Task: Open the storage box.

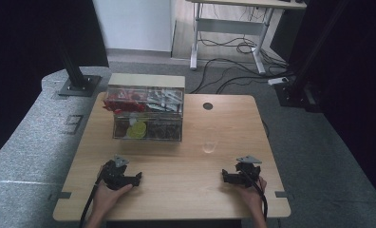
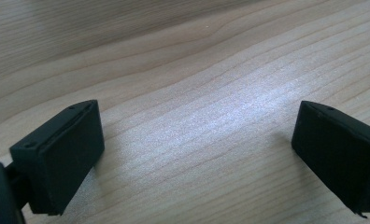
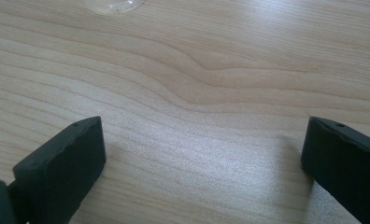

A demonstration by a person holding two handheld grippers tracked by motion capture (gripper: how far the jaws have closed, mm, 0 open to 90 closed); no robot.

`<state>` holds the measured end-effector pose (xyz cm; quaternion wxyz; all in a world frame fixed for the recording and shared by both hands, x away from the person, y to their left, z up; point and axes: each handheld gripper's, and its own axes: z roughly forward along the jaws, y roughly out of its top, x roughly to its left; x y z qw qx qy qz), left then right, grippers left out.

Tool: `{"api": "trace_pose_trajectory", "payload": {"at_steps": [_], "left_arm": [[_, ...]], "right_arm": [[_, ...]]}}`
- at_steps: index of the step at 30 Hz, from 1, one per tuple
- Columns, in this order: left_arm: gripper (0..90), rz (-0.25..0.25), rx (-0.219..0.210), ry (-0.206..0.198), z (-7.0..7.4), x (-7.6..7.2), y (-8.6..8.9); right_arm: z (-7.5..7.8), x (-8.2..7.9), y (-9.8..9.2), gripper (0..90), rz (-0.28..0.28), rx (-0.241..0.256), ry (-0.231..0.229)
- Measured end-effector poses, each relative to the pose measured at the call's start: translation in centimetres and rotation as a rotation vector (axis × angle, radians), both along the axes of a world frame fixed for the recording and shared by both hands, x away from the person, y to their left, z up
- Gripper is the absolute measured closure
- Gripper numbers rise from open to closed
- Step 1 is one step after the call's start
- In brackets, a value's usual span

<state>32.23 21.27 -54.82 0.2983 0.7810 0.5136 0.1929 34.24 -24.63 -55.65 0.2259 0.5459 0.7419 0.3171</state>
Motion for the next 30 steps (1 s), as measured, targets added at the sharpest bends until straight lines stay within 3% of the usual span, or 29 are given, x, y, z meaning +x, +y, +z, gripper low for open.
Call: {"api": "trace_pose_trajectory", "payload": {"at_steps": [13, 30], "left_arm": [[5.0, 0.027, -0.003, -0.011, 0.0, -0.5, 0.4], [9.1, 0.062, 0.003, -0.01, 0.2, -0.7, 1.2]], "right_arm": [[0.0, -0.2, 0.3, 0.1, -0.036, -0.001, 0.001], [0.0, -0.2, 0.4, 0.0, -0.021, -0.002, 0.003]]}}
